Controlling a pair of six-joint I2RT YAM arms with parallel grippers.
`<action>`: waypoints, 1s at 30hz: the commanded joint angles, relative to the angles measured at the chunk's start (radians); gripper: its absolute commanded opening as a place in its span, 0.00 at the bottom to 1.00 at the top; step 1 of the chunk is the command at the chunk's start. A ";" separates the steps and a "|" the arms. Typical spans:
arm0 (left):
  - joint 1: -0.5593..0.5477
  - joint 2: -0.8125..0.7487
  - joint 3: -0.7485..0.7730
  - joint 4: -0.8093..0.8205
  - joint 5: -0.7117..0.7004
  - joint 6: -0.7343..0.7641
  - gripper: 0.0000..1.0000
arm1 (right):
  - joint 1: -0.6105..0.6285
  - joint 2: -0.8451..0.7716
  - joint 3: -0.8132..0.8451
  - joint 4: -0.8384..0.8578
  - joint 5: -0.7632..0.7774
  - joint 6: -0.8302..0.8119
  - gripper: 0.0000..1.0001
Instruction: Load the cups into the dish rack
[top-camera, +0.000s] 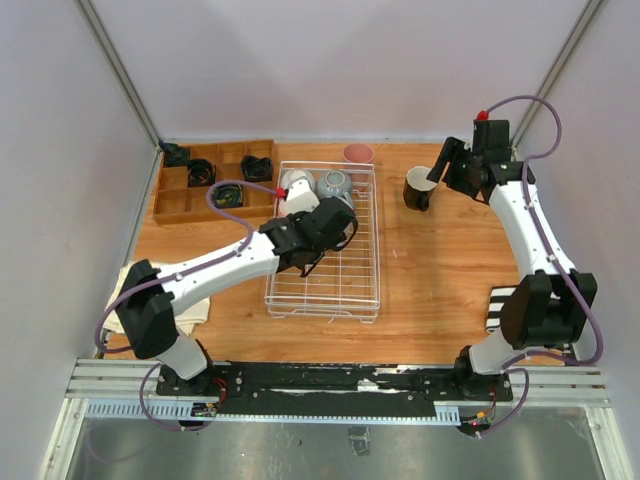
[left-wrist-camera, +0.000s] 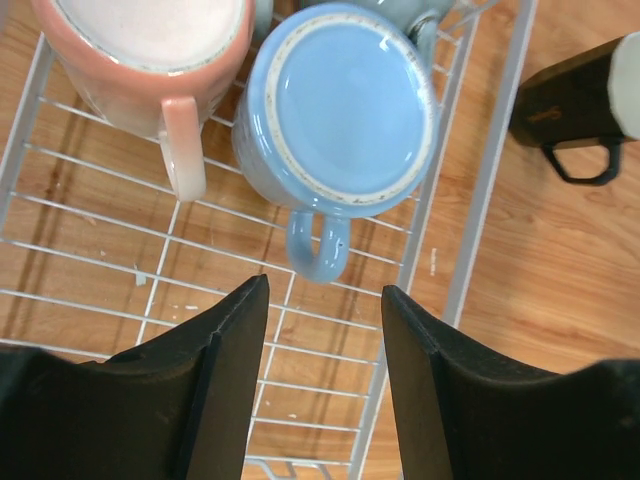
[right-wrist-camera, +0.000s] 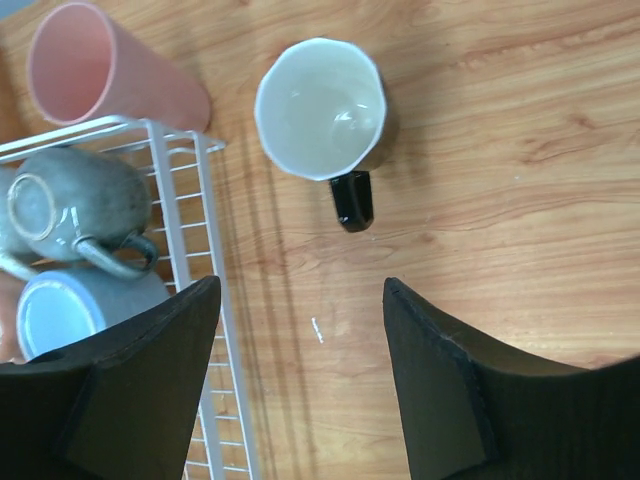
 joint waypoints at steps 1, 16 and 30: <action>-0.005 -0.121 0.000 0.035 -0.022 0.094 0.54 | -0.037 0.073 0.083 -0.053 0.035 -0.051 0.66; 0.025 -0.414 -0.035 0.187 0.339 0.411 0.72 | -0.070 0.258 0.212 -0.102 -0.010 -0.116 0.60; 0.033 -0.439 0.015 0.250 0.487 0.441 0.73 | -0.070 0.395 0.264 -0.068 -0.003 -0.092 0.58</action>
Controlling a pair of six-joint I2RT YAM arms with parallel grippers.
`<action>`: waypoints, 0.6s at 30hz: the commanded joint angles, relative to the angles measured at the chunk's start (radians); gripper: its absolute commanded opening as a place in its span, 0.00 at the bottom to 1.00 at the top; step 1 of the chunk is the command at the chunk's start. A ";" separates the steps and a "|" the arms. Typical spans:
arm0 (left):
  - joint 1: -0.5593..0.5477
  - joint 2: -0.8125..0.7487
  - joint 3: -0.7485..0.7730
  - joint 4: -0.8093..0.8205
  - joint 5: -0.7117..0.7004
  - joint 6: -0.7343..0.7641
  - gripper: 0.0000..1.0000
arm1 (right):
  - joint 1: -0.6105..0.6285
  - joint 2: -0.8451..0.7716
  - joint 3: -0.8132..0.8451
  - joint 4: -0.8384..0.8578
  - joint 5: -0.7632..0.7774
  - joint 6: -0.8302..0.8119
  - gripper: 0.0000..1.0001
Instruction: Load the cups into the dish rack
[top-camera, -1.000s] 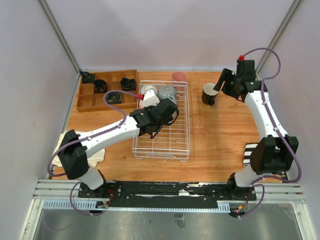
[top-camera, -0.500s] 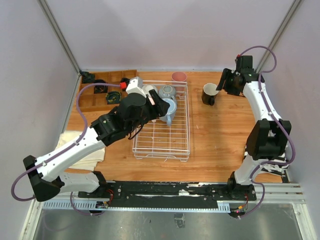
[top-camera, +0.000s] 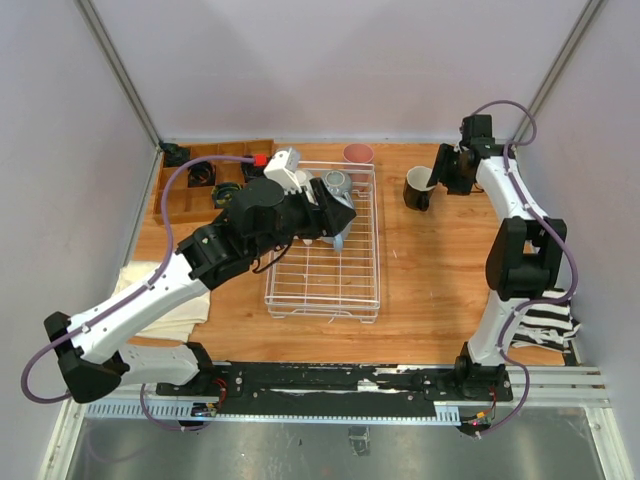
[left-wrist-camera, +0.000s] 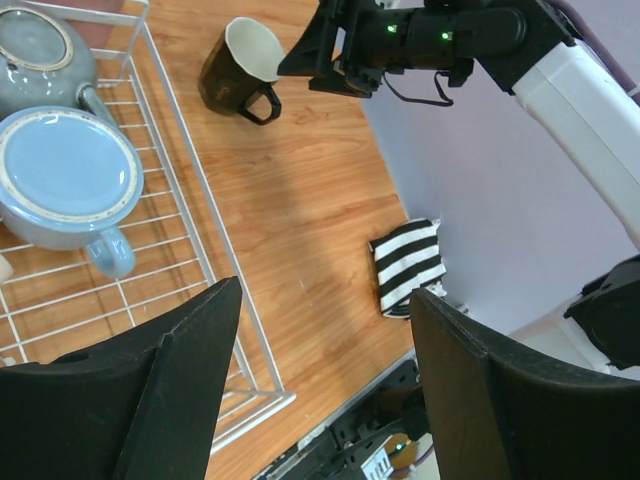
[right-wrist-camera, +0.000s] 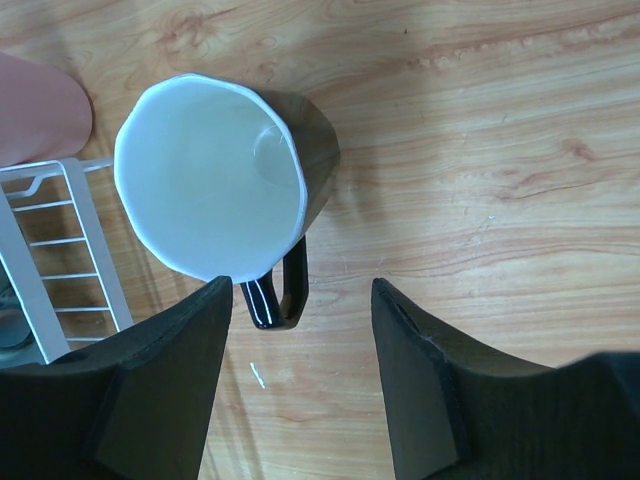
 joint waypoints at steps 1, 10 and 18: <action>0.009 -0.036 0.026 0.025 0.040 0.022 0.73 | -0.012 0.027 0.046 0.024 0.011 0.013 0.58; 0.014 -0.064 0.010 0.007 0.014 0.012 0.73 | -0.011 0.134 0.106 0.031 0.003 0.049 0.52; 0.020 -0.063 0.013 -0.002 0.028 0.014 0.74 | -0.010 0.179 0.091 0.058 -0.003 0.042 0.29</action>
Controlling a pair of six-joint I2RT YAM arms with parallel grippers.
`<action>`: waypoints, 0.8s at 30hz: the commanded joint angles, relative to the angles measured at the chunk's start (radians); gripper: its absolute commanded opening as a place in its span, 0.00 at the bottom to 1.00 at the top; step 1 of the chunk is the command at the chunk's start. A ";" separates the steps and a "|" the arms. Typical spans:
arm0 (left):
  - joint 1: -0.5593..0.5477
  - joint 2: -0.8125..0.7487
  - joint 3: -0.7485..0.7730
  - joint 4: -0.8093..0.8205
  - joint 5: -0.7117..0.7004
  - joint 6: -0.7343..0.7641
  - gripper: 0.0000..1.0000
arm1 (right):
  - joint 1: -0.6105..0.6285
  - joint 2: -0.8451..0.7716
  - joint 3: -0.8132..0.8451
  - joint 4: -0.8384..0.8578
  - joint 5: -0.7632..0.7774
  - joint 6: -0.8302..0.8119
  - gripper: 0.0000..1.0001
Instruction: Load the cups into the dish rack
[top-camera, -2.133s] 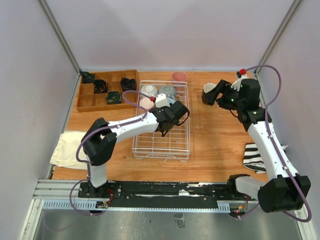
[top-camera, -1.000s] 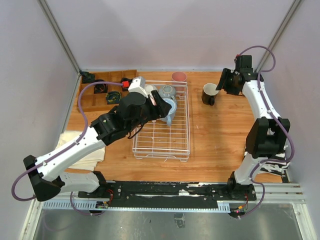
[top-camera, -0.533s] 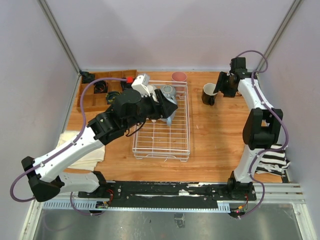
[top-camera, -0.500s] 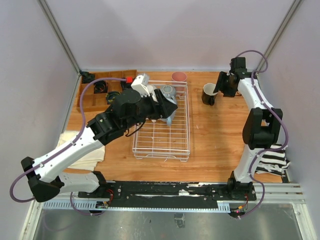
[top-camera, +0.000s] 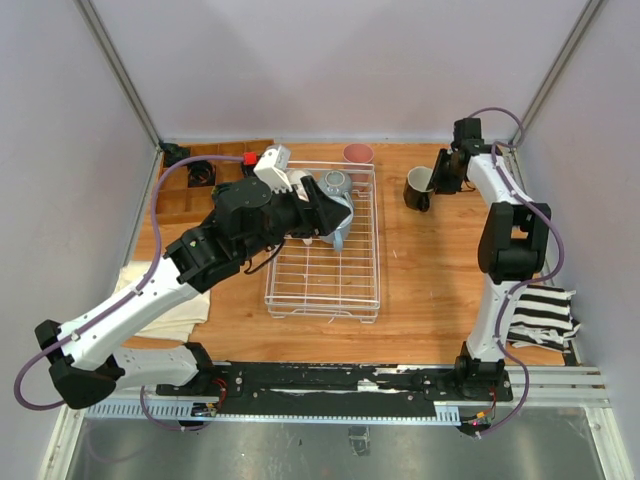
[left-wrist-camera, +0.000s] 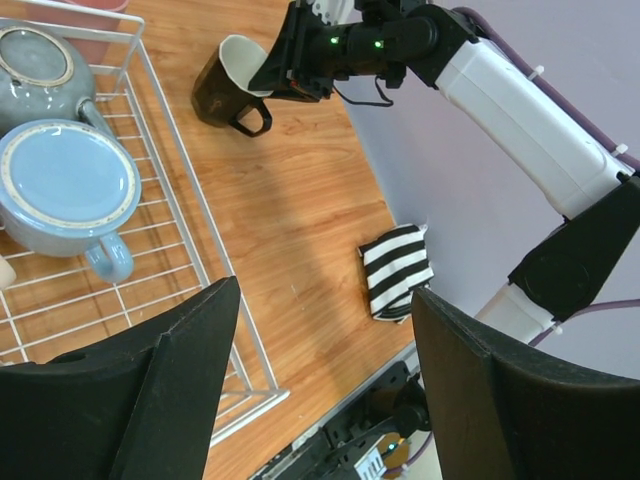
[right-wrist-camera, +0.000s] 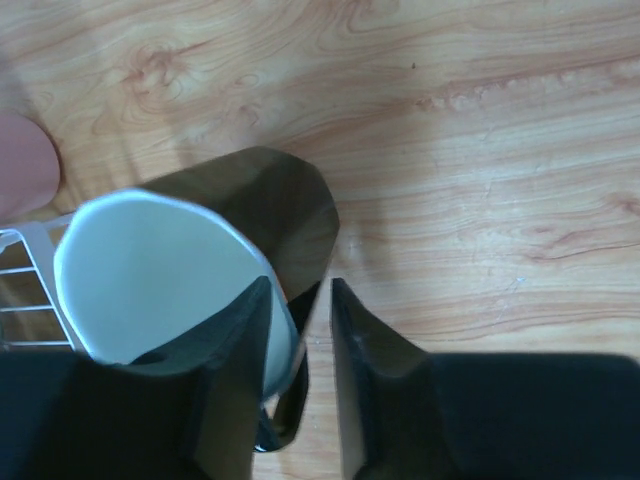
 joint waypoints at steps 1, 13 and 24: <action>0.010 -0.015 0.008 0.013 0.019 0.011 0.75 | -0.011 0.009 -0.007 0.027 -0.006 0.001 0.21; 0.103 -0.045 -0.153 0.329 0.343 0.000 0.77 | -0.062 -0.220 -0.187 0.123 -0.301 0.132 0.00; 0.127 0.050 -0.257 0.614 0.585 0.087 0.78 | -0.102 -0.550 -0.457 0.481 -0.648 0.614 0.01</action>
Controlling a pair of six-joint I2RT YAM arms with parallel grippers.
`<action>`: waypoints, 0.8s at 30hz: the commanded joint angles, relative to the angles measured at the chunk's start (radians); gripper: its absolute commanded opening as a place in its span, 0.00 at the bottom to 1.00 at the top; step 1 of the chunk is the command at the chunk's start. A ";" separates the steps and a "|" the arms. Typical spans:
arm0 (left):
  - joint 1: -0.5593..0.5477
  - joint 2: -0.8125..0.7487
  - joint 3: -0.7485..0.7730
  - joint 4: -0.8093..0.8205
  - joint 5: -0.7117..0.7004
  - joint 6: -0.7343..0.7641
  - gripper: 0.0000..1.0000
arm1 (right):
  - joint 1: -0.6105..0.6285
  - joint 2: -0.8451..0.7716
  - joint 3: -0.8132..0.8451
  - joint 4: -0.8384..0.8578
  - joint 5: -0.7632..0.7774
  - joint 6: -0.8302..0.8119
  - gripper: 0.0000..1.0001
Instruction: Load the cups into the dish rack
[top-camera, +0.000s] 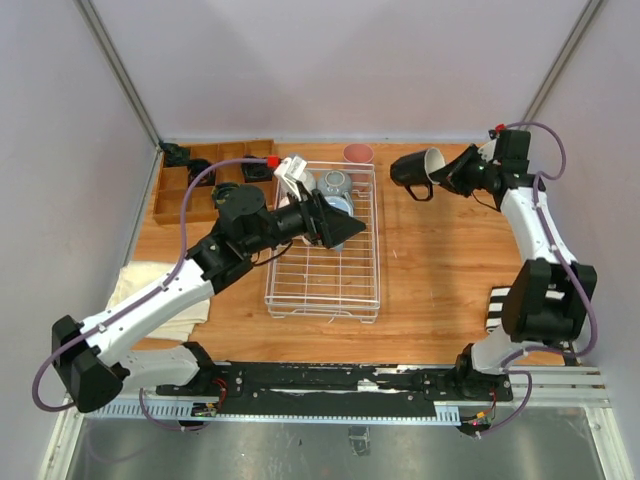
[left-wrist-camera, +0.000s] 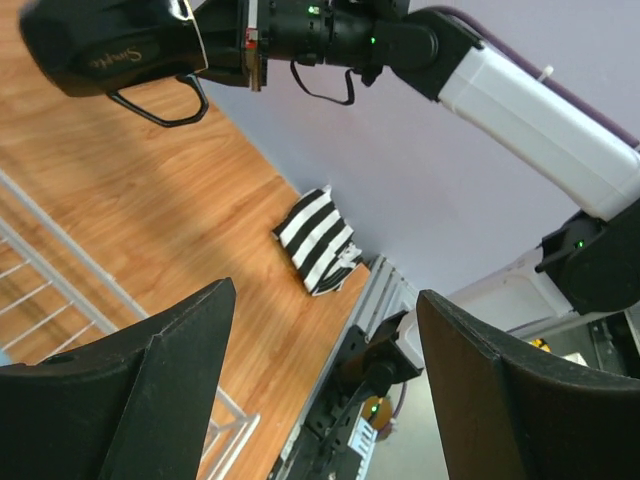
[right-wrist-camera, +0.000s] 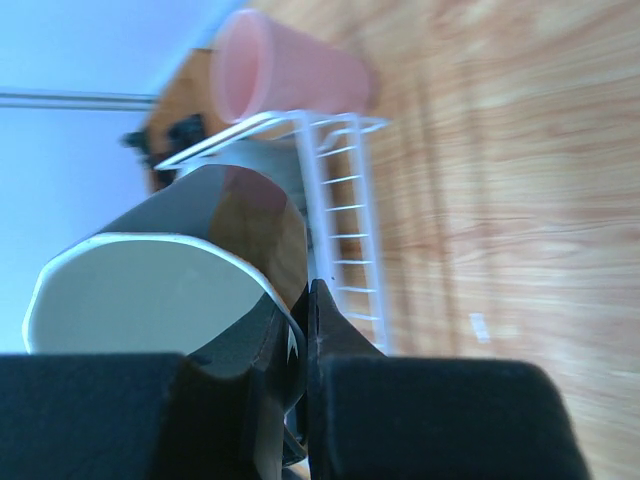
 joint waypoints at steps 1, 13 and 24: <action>0.013 0.069 -0.006 0.205 0.149 0.020 0.78 | -0.007 -0.131 -0.103 0.313 -0.251 0.360 0.00; 0.027 0.285 0.154 0.373 0.294 -0.038 0.83 | 0.043 -0.282 -0.237 0.776 -0.359 0.880 0.01; 0.100 0.418 0.218 0.610 0.433 -0.237 0.86 | 0.113 -0.330 -0.261 0.838 -0.355 0.953 0.01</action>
